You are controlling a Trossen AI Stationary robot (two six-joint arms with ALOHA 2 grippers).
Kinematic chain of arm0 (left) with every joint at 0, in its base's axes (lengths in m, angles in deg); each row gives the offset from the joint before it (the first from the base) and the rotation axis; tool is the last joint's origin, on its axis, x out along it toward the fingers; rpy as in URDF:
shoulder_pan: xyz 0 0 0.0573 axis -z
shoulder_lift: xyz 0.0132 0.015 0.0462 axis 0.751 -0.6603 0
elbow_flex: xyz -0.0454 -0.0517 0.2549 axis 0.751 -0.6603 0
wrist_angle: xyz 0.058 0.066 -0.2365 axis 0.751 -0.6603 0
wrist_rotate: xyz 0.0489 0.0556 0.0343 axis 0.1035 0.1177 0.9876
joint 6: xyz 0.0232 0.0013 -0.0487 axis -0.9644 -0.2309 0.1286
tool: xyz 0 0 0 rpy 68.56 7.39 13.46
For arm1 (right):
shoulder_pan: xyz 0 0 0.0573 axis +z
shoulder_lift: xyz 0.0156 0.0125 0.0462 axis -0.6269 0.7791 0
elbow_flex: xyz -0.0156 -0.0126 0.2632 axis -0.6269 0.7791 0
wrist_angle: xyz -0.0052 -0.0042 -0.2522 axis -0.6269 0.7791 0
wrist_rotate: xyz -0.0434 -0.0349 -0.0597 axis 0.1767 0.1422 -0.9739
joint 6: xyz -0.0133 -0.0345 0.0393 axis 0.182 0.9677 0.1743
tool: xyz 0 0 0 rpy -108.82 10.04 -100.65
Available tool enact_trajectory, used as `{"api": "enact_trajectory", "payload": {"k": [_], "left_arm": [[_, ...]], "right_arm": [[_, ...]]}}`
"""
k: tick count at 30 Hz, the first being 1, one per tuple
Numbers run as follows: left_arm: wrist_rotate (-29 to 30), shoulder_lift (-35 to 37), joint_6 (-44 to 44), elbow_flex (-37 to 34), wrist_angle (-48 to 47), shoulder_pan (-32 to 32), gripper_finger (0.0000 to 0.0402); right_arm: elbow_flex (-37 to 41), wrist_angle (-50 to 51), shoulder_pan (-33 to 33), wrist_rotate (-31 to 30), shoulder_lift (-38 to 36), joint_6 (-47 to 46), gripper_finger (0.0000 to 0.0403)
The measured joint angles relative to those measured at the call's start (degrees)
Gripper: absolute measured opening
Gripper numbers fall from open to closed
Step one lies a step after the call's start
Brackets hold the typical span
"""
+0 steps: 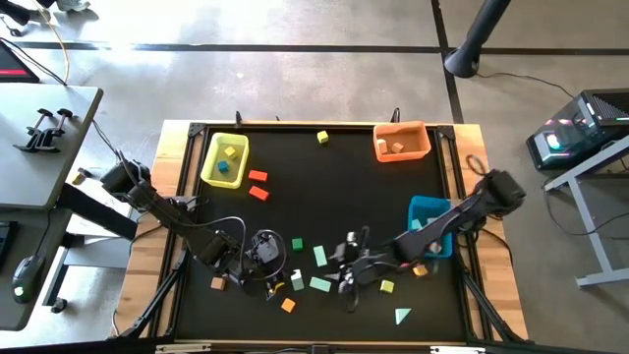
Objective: Sort blocks by size
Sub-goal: Adjust the blue rectangle block
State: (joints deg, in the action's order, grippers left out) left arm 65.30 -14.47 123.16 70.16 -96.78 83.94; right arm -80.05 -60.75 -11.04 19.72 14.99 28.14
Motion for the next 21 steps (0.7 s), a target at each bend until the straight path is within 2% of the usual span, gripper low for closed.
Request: {"api": "enact_trajectory", "payload": {"k": [4,11,17,21], "left_arm": [[-1.35,0.0,2.05,0.0,-0.2,0.0,0.0211],[-1.48,0.0,10.16,0.0,-3.33,0.0,0.0211],[-1.57,0.0,17.85,0.0,-12.61,0.04,0.0211],[-1.56,0.0,19.96,0.0,-16.46,0.09,0.0211]], "right_arm": [[-10.5,11.67,-2.41,-0.77,7.17,-0.84,0.0243],[-25.64,36.08,-6.59,0.56,16.22,-19.7,0.0243],[-26.39,34.66,-7.96,6.62,18.66,-26.19,0.0243],[-24.76,35.35,-7.9,6.16,18.73,-29.93,0.0243]]}}
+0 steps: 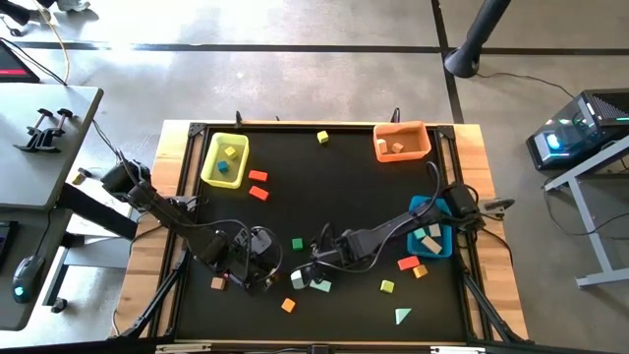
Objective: Sort blocks by size
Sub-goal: Adjust the blue rectangle block
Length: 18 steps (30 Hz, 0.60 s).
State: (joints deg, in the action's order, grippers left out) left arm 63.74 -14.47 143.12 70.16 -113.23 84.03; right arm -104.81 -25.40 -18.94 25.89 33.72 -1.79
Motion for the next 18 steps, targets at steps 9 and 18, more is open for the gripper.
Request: {"api": "enact_trajectory", "payload": {"k": [9,18], "left_arm": [[0.22,0.0,-0.97,0.0,-0.41,-0.02,0.0211],[0.31,0.0,-1.01,0.0,-0.41,-0.09,0.0211]], "right_arm": [[2.09,0.5,-0.47,-1.49,-0.12,-0.17,0.0243],[2.25,0.58,-0.48,-1.61,-0.39,-0.38,0.0198]]}}
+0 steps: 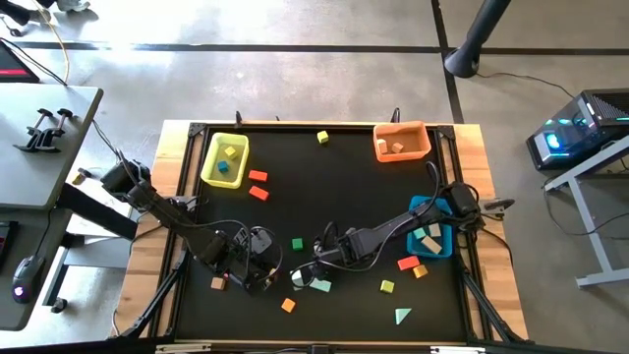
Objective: Sort blocks by size
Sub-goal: Adjust the blue rectangle block, then put the green square block into the yellow bin
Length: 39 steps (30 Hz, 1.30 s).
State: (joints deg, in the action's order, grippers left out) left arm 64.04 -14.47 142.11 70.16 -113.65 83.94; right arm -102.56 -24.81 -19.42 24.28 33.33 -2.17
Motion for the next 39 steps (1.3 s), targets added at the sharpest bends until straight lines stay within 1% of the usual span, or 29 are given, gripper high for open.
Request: {"api": "enact_trajectory", "payload": {"k": [3,5,9,10,12,15,18,19,21,23,26,28,30,34,39], "left_arm": [[1.47,0.0,-0.63,0.0,0.0,0.0,0.0211],[3.8,0.0,-2.67,0.0,0.39,-0.13,0.0211],[11.42,-0.84,-12.21,0.07,2.76,-1.66,0.0211],[12.71,-1.35,-14.52,0.07,3.52,-2.3,0.0211],[12.97,-2.42,-17.65,0.07,5.58,-4.0,0.0211],[9.21,-4.9,-20.52,0.09,10.3,-6.29,0.0216],[3.09,-8.54,-24.1,0.09,14.34,-8.03,0.0228],[-0.09,-9.64,-24.33,0.08,14.06,-8.79,0.0233],[-6.72,-11.53,-22.01,0.07,13.03,-10.72,0.0244],[-10.44,-12.97,-20.42,0.0,11.83,-12.7,0.0252],[-12.12,-14.3,-21.01,0.02,12.2,-14.52,0.0258],[-12.58,-14.72,-21.11,0.02,11.73,-15.11,0.0259],[-12.81,-15.24,-21.72,0.02,11.75,-15.52,0.0259],[-16.26,-17.29,-25.3,0.07,12.38,-16.59,0.0254],[-16.53,-18.27,-26.65,0.24,12.55,-16.63,0.0223]], "right_arm": [[-0.75,1.71,-0.02,0.03,-0.65,1.57,0.0181],[-1.0,2.25,-0.04,0.04,-1.45,1.98,0.017],[-1.32,3.27,0.05,-1.9,-3.9,1.85,0.0153],[-1.32,3.16,0.23,-2.88,-4.6,1.8,0.0151],[-1.32,3.12,0.64,-4.95,-6.39,1.78,0.0148],[-1.41,4.31,1.22,-6.71,-9.95,3.33,0.0147],[-1.43,8.4,1.46,-7.61,-13.51,4.9,0.0147],[-1.43,10.19,1.57,-8.38,-14.71,4.86,0.0147],[-1.43,13.64,1.84,-10.63,-17.53,3.92,0.0147],[-1.43,16.61,2.28,-13.99,-19.83,2.28,0.0147],[-1.43,20.31,3.04,-18.71,-22.01,0.42,0.0147],[-1.43,21.44,3.28,-20.29,-23.09,0.36,0.0147],[-1.43,21.77,3.21,-20.67,-23.41,0.43,0.0147],[-1.43,22.05,3.18,-20.46,-23.1,0.33,0.0147],[-1.43,22.13,3.21,-20.29,-22.75,0.37,0.0147]]}}
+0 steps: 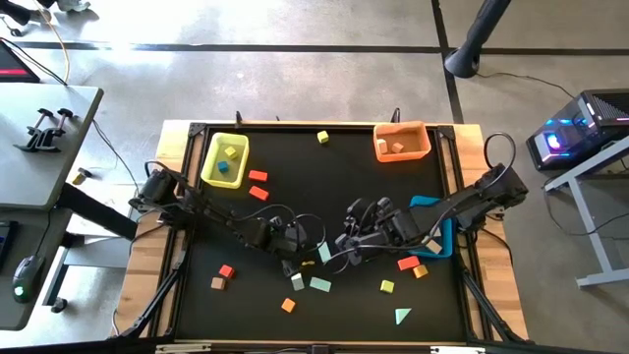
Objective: Sort blocks by size
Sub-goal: Put the green square block into the yellow bin
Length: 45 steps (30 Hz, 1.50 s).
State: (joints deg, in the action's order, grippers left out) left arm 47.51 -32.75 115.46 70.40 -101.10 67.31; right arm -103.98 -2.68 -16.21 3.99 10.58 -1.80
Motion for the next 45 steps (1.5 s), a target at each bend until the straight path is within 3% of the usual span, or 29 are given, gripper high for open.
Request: {"api": "enact_trajectory", "payload": {"k": [10,16,20,26,28,35,38,45], "left_arm": [[0.49,-0.13,-0.24,-0.15,1.11,0.02,0.0177],[-0.28,-0.22,-5.28,-0.22,2.59,0.03,0.016],[-0.72,-0.14,-5.44,-0.24,3.62,0.11,0.0116],[-2.87,3.66,-4.65,-0.35,1.72,-1.1,0.0016],[-2.63,6.09,-5.67,-0.33,0.81,-1.45,0.0006],[-0.83,12.24,-10.94,-0.25,1.3,-2.55,0.0017],[-3.15,11.91,-16.33,-0.22,3.43,-2.57,0.0035],[-5.03,6.21,-22.11,-0.26,9.67,-2.99,0.0161]], "right_arm": [[0.0,-0.04,-0.11,-0.46,0.0,0.23,0.0147],[0.0,-0.05,-0.11,-0.65,0.0,0.04,0.0147],[0.0,-0.06,-0.11,-0.65,0.0,0.04,0.0147],[0.0,2.29,-0.11,-0.88,-0.2,-2.39,0.0147],[0.0,4.17,-0.11,-1.26,-0.4,-2.66,0.0147],[0.0,12.72,-0.66,-0.97,-0.57,-2.11,0.0147],[0.0,12.89,-1.42,-1.1,-0.59,-1.44,0.0147],[0.0,11.39,-3.15,-1.11,-0.61,0.54,0.0147]]}}
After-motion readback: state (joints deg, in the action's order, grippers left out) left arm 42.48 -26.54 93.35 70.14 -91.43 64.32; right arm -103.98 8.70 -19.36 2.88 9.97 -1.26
